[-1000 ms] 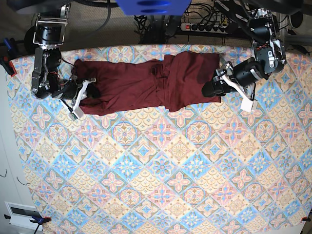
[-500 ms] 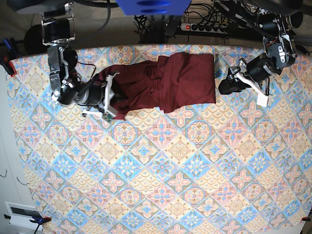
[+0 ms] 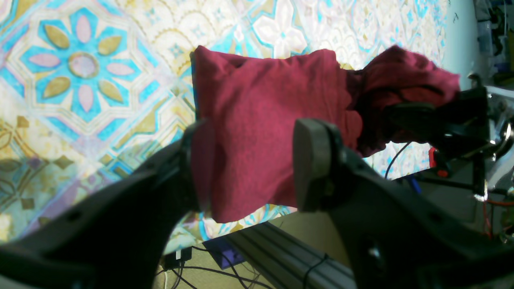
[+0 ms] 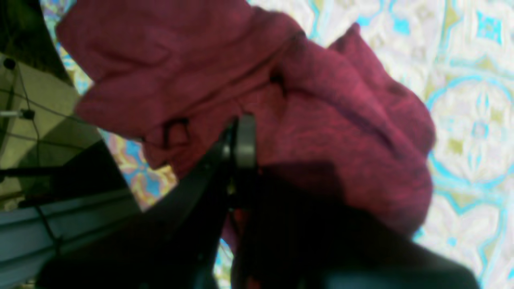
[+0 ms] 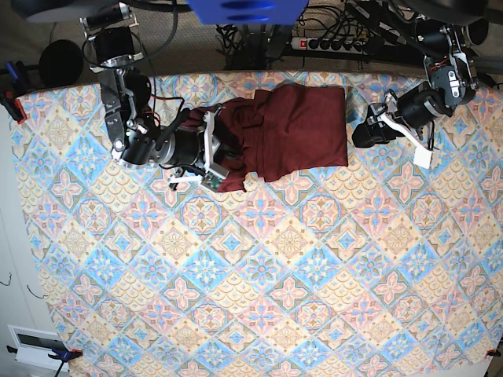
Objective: Layout the t-shirt on the table in an organized manner, then fold the t-shirt properly
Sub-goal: 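Lift the folded end with the right gripper and lay it over the strip, then press and hold the folded bundle with the right gripper, then grasp the bundle's other end with the left gripper and fold it over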
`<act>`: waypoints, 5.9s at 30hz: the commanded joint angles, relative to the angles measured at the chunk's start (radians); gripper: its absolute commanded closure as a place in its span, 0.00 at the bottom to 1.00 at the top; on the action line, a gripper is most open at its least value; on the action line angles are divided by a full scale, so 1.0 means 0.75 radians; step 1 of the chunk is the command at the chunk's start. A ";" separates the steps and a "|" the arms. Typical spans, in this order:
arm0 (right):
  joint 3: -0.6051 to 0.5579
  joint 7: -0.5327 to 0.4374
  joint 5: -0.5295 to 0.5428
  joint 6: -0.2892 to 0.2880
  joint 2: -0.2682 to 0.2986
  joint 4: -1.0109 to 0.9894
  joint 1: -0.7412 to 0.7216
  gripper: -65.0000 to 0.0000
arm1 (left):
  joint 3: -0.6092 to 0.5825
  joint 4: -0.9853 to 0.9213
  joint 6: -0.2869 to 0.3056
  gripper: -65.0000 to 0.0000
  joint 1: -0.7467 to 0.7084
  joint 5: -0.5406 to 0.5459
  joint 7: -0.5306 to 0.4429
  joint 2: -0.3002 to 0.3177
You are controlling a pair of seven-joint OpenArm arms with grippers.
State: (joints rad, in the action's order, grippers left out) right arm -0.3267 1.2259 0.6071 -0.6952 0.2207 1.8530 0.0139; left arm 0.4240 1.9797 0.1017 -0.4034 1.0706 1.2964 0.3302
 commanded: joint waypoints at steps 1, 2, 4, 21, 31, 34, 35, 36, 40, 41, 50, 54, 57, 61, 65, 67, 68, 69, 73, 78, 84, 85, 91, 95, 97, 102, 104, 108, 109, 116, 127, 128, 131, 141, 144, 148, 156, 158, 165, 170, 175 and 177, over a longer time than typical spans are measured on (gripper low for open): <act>-0.013 -0.034 0.030 -0.004 -0.029 0.032 -0.022 0.99 | 0.041 0.017 0.003 0.55 0.001 0.016 -0.017 0.021; -0.026 -0.034 0.030 -0.004 -0.042 0.032 -0.022 0.99 | 0.049 0.017 0.003 0.55 0.001 0.016 -0.017 0.021; -0.054 -0.034 0.030 -0.004 -0.054 0.032 -0.038 0.99 | 0.058 0.017 0.003 0.55 0.001 0.016 -0.017 0.021; -0.361 -0.091 -0.205 -0.004 -0.183 -0.062 -0.200 0.99 | 0.058 0.019 0.003 0.55 -0.022 0.018 -0.017 0.021; -0.445 -0.144 -0.317 -0.004 -0.256 -0.142 -0.210 0.99 | 0.051 0.019 0.003 0.55 -0.016 0.018 -0.017 0.019; -0.466 -0.205 -0.317 -0.004 -0.295 -0.144 -0.210 0.94 | 0.051 0.019 0.003 0.55 -0.016 0.020 -0.017 0.017; -0.478 -0.230 -0.317 -0.004 -0.305 -0.144 -0.210 0.90 | 0.051 0.019 0.003 0.55 -0.016 0.020 -0.017 0.017; -0.486 -0.251 -0.317 -0.004 -0.318 -0.144 -0.210 0.87 | 0.054 0.019 0.003 0.55 -0.018 0.020 -0.017 0.019; -0.490 -0.296 -0.320 -0.004 -0.351 -0.144 -0.210 0.73 | 0.054 0.019 0.003 0.55 -0.018 0.022 -0.017 0.019; -0.490 -0.298 -0.320 -0.004 -0.351 -0.144 -0.210 0.71 | 0.054 0.019 0.003 0.55 -0.020 0.024 -0.017 0.019; -0.406 -0.296 -0.320 -0.004 -0.252 -0.023 -0.196 0.69 | 0.049 0.019 0.005 0.55 -0.022 0.026 -0.017 0.019; -0.290 -0.300 -0.320 -0.004 -0.189 0.049 -0.093 0.69 | 0.047 0.021 0.005 0.55 -0.024 0.026 -0.017 0.017; -0.204 -0.302 -0.320 -0.004 -0.179 0.036 -0.048 0.69 | 0.031 0.021 0.005 0.55 -0.026 0.028 -0.017 0.019; -0.175 -0.302 -0.320 -0.004 -0.156 -0.009 -0.050 0.69 | 0.004 0.023 0.005 0.55 -0.028 0.028 -0.017 0.017; -0.179 -0.304 -0.320 -0.004 -0.156 -0.103 -0.110 0.69 | 0.004 0.023 0.005 0.55 -0.028 0.028 -0.017 0.015; -0.183 -0.304 -0.320 -0.004 -0.156 -0.144 -0.132 0.70 | 0.004 0.023 0.005 0.55 -0.028 0.028 -0.017 0.013; -0.183 -0.304 -0.320 -0.004 -0.156 -0.168 -0.148 0.72 | 0.004 0.023 0.005 0.55 -0.028 0.028 -0.017 0.013; -0.183 -0.304 -0.320 -0.004 -0.156 -0.193 -0.163 0.75 | 0.004 0.023 0.005 0.55 -0.028 0.028 -0.017 0.013; -0.193 -0.304 -0.320 -0.004 -0.156 -0.242 -0.181 0.83 | 0.004 0.023 0.005 0.55 -0.028 0.028 -0.017 0.013; -0.439 -0.302 -0.320 -0.004 -0.156 -0.238 -0.181 0.83 | 0.004 0.023 0.005 0.55 -0.022 0.028 -0.017 0.013; -0.713 -0.302 -0.320 -0.004 -0.156 -0.185 -0.183 0.83 | 0.004 0.023 0.005 0.55 -0.016 0.028 -0.019 0.013; -0.738 -0.302 -0.322 -0.004 -0.156 -0.172 -0.191 0.83 | 0.004 0.023 0.005 0.55 -0.016 0.028 -0.019 0.013; -0.748 -0.300 -0.328 -0.004 -0.154 -0.131 -0.218 0.83 | 0.004 0.023 0.005 0.55 -0.024 0.028 -0.019 0.019; -0.656 -0.304 -0.324 -0.004 -0.152 -0.125 -0.218 0.83 | 0.002 0.037 0.015 0.55 -0.028 0.047 -0.015 0.017; -0.586 -0.304 -0.322 -0.004 -0.152 -0.101 -0.216 0.83 | -0.028 0.068 0.068 0.55 -0.030 0.104 -0.015 0.019; -0.431 -0.304 -0.320 -0.004 -0.117 -0.066 -0.210 0.83 | -0.110 0.082 0.109 0.54 -0.018 0.139 -0.017 0.009; -0.408 -0.304 -0.320 -0.004 -0.099 -0.064 -0.212 0.83 | -0.155 0.082 0.109 0.54 -0.018 0.077 -0.019 -0.022; -0.402 -0.304 -0.317 -0.004 -0.037 -0.064 -0.212 0.83 | -0.176 0.082 0.109 0.55 -0.018 -0.082 -0.019 -0.091; -0.402 -0.304 -0.317 -0.004 -0.031 -0.064 -0.212 0.83 | -0.176 0.082 0.109 0.55 -0.018 -0.121 -0.019 -0.108; -0.402 -0.304 -0.317 -0.004 -0.031 -0.064 -0.212 0.83 | -0.309 0.066 0.109 0.55 -0.013 -0.408 -0.021 -0.141; -0.400 -0.304 -0.317 -0.004 -0.031 -0.064 -0.212 0.83 | -0.372 0.011 0.111 1.00 -0.046 -0.555 -0.023 -0.134; -0.400 -0.304 -0.317 -0.004 -0.031 -0.064 -0.212 0.83 | -0.360 0.019 0.113 1.00 -0.065 -0.555 -0.023 -0.130; -0.400 -0.304 -0.317 -0.004 -0.031 -0.062 -0.212 0.83 | -0.305 0.048 0.119 1.00 -0.116 -0.553 -0.023 -0.118; -0.400 -0.304 -0.317 -0.004 -0.031 -0.062 -0.212 0.83 | -0.094 0.048 0.123 1.00 -0.216 -0.551 -0.023 -0.114; -0.400 -0.304 -0.317 -0.004 -0.031 -0.054 -0.212 0.83 | -0.059 0.046 0.123 1.00 -0.222 -0.551 -0.023 -0.114; -0.400 -0.304 -0.317 -0.004 -0.031 -0.054 -0.212 0.83 | -0.063 0.044 0.123 1.00 -0.224 -0.553 -0.021 -0.116; -0.400 -0.304 -0.324 -0.004 -0.035 -0.066 -0.216 0.83 | -0.067 0.044 0.123 1.00 -0.265 -0.383 0.024 -0.096; -0.404 -0.304 -0.322 -0.004 -0.035 -0.066 -0.216 0.83 | -0.065 0.041 0.123 1.00 -0.281 -0.389 0.026 -0.075; -0.408 -0.304 -0.320 -0.004 -0.035 -0.066 -0.216 0.83 | -0.067 0.031 0.121 0.94 -0.294 -0.377 0.032 0.003; -0.410 -0.304 -0.320 -0.004 -0.035 -0.066 -0.216 0.83 | -0.067 0.031 0.123 0.65 -0.300 -0.369 0.032 -0.005; -0.410 -0.304 -0.324 -0.004 -0.035 -0.066 -0.216 0.83 | -0.051 0.031 0.123 0.40 -0.312 -0.121 0.026 0.033; -0.406 -0.304 -0.326 -0.004 -0.035 -0.066 -0.216 0.83 | -0.008 0.033 0.123 0.40 -0.316 0.010 0.009 0.044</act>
State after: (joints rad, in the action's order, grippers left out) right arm -0.6365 1.0203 0.3508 -0.6956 0.1989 1.7878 -0.1299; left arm 0.3843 1.9873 0.1917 -0.6331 1.0191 1.3266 0.3496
